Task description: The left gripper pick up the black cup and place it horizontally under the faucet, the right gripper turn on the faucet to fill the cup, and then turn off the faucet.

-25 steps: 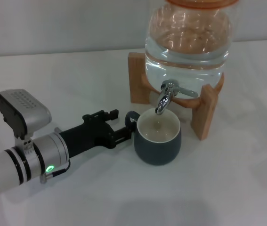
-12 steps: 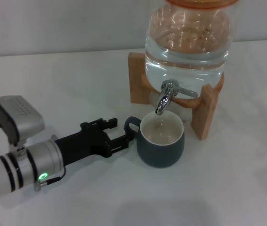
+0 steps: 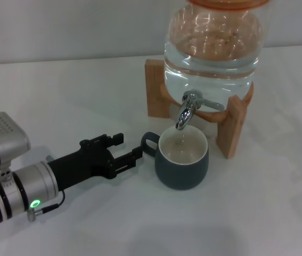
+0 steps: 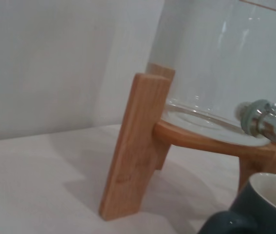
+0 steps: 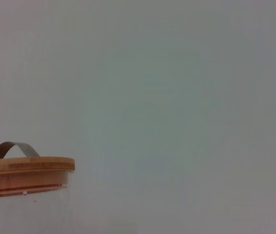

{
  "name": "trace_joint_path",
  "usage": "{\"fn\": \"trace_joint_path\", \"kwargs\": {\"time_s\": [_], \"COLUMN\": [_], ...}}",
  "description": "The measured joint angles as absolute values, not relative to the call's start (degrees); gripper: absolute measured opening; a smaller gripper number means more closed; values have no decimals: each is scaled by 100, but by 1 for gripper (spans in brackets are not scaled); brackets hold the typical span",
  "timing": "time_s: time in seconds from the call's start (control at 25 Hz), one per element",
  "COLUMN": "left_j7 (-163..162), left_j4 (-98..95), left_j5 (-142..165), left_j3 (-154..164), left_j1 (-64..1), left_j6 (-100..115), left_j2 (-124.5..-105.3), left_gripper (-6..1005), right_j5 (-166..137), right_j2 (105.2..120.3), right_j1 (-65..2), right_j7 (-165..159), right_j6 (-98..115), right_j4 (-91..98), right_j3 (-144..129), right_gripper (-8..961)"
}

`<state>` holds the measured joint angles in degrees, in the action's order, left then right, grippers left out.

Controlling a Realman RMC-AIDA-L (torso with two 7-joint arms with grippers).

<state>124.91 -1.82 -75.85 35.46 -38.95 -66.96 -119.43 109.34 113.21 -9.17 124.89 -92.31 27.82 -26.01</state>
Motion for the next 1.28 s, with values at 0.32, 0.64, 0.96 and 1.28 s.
{"fn": "trace_joint_path", "kwargs": {"time_s": [0.32, 0.64, 0.96, 1.28], "left_j7": [12411, 12400, 12694, 12954], "left_j4": [-457, -1316, -1681, -1684], "left_j5": [-7315, -7994, -9600, -10434], "left_j3": [3551, 3507, 3498, 3498], "left_j1": [-3603, -2570, -1738, -1542], "left_j6": [-7006, -7583, -7653, -7517], "left_j2": [-11920, -11916, -11916, -11918], "left_gripper": [667, 666, 664, 663], "right_j5": [10911, 10603, 9959, 9756], "right_j2": [11315, 11383, 11469, 11469], "right_j1": [-865, -675, -614, -693], "right_j7": [12485, 11852, 10717, 9916], "right_j6": [-9328, -9778, -10092, -10011], "right_j4": [2883, 3776, 5208, 6071], "right_j3": [-2610, -2673, -3499, -4902], "right_gripper": [821, 821, 821, 821]}}
